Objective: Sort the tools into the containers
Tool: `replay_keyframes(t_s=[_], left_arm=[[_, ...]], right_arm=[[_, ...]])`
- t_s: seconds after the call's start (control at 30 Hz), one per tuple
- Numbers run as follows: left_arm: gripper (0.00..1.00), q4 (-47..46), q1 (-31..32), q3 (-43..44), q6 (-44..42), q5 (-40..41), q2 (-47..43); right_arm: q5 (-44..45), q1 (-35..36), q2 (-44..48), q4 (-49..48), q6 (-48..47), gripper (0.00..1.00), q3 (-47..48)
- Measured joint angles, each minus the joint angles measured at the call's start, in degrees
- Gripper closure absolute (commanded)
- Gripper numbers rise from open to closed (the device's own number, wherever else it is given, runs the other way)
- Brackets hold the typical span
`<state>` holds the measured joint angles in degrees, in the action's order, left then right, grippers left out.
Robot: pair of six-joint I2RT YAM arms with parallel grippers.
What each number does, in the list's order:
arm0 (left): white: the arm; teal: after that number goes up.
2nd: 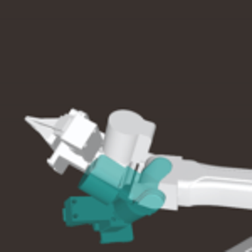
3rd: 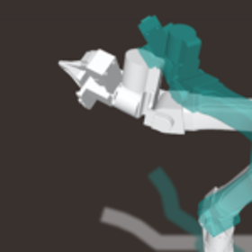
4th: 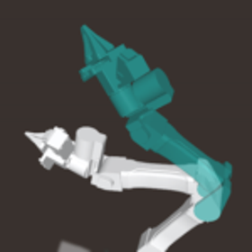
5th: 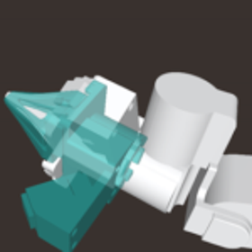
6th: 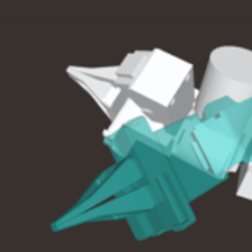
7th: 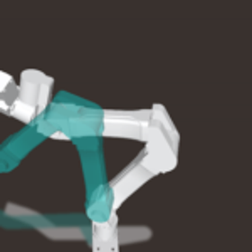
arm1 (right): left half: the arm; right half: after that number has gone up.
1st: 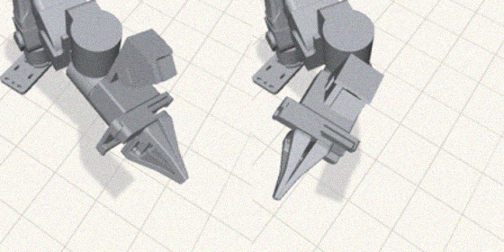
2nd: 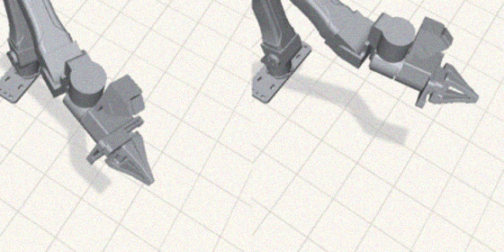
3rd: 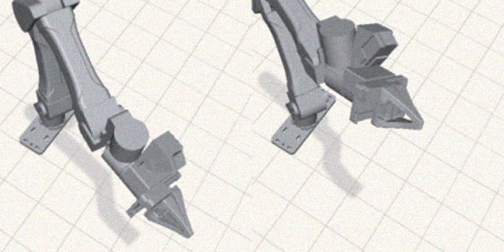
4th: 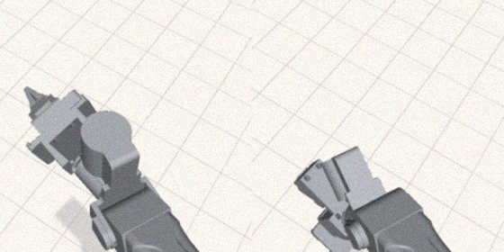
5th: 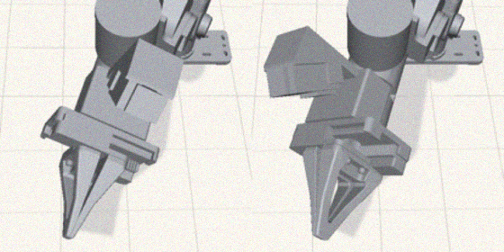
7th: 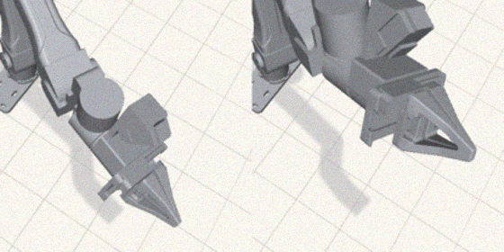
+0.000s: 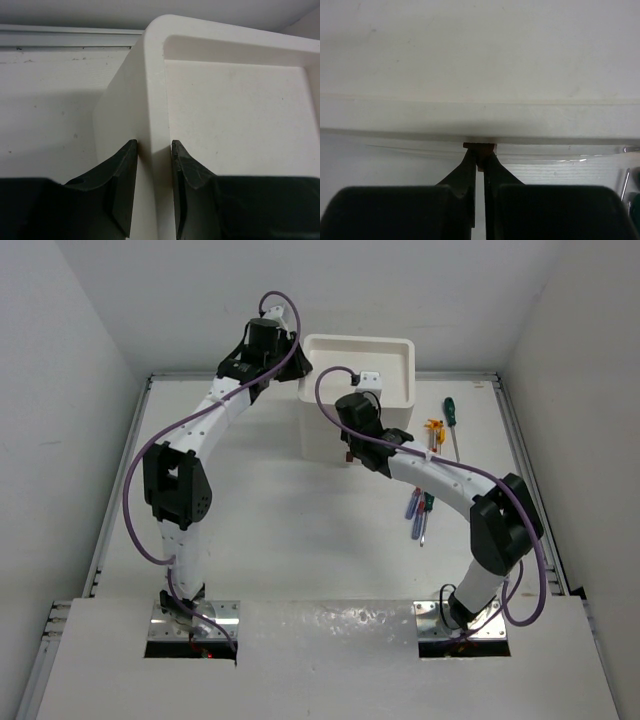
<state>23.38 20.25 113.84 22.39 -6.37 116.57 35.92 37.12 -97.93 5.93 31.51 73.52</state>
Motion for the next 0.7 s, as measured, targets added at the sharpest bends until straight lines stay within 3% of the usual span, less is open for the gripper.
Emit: replay_keyframes(t_s=[0.3,0.7], left_arm=[[1.0,-0.6,0.0,-0.3,0.2,0.2,0.0],[1.0,-0.7,0.1,-0.3,0.6,0.9,0.0]], right_arm=[[-0.4,0.2,0.6,-3.4,-3.2,1.0,-2.1],[-7.1,1.5,16.1,-10.1,-4.5,1.0,-15.5]])
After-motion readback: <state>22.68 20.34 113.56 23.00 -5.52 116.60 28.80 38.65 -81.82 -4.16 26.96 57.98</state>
